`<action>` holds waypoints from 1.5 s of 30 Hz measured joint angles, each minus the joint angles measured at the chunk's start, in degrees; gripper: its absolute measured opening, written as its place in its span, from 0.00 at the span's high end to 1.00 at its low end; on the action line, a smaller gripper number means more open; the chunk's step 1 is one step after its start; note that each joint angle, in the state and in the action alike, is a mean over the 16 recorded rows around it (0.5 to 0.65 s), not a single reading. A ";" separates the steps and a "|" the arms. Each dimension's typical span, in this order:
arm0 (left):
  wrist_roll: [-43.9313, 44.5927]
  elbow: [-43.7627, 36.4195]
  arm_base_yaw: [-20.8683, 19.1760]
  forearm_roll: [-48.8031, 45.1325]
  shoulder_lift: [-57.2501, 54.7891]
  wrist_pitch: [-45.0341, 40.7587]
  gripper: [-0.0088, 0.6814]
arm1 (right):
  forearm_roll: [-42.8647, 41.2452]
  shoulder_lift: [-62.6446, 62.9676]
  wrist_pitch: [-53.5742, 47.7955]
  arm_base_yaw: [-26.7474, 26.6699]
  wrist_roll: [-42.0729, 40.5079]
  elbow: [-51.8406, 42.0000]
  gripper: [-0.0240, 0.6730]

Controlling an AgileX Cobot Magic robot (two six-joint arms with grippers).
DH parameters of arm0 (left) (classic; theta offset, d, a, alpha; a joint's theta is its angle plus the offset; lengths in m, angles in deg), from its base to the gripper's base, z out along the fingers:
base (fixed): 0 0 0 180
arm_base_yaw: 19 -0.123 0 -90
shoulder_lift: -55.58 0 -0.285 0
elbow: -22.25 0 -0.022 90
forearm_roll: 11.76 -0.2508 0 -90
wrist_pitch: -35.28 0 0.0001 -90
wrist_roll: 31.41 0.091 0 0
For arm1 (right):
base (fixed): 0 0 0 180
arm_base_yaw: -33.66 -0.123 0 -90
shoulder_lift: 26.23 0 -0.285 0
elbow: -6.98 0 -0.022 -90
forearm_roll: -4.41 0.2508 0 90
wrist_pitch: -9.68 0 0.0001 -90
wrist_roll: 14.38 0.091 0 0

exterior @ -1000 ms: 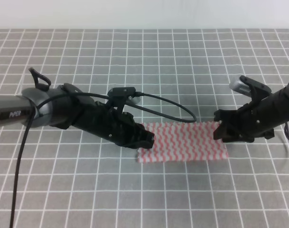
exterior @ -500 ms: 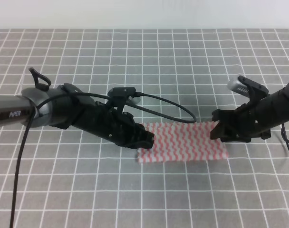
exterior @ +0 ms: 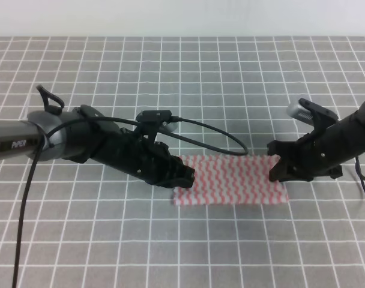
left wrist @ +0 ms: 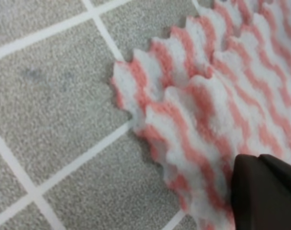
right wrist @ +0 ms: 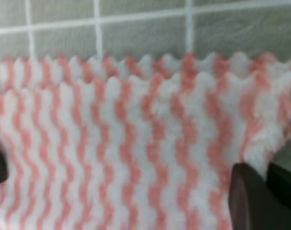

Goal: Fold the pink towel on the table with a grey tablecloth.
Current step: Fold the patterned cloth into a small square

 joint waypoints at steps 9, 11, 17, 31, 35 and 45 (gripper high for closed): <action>0.00 0.00 0.00 0.15 0.00 -0.20 0.99 | 1.90 1.09 -1.82 -2.30 -0.91 2.34 0.98; 0.00 0.00 0.00 0.19 0.00 -0.25 0.99 | 2.68 1.31 -1.53 -3.44 -1.22 2.70 0.98; 0.06 0.10 0.00 0.43 -0.02 -0.22 0.99 | 5.25 1.24 0.83 -7.64 -1.78 3.08 0.98; -0.17 2.93 -0.45 -0.35 0.63 -2.67 0.99 | 9.70 -0.42 5.05 -12.17 -2.98 3.64 0.98; -0.66 3.67 -1.50 -1.31 1.16 -4.61 0.99 | 10.28 -0.59 4.84 -12.18 -3.35 4.20 0.98; -0.81 3.95 -4.12 -2.70 1.69 -8.11 0.99 | 10.74 -0.68 3.41 -12.18 -3.80 5.54 0.98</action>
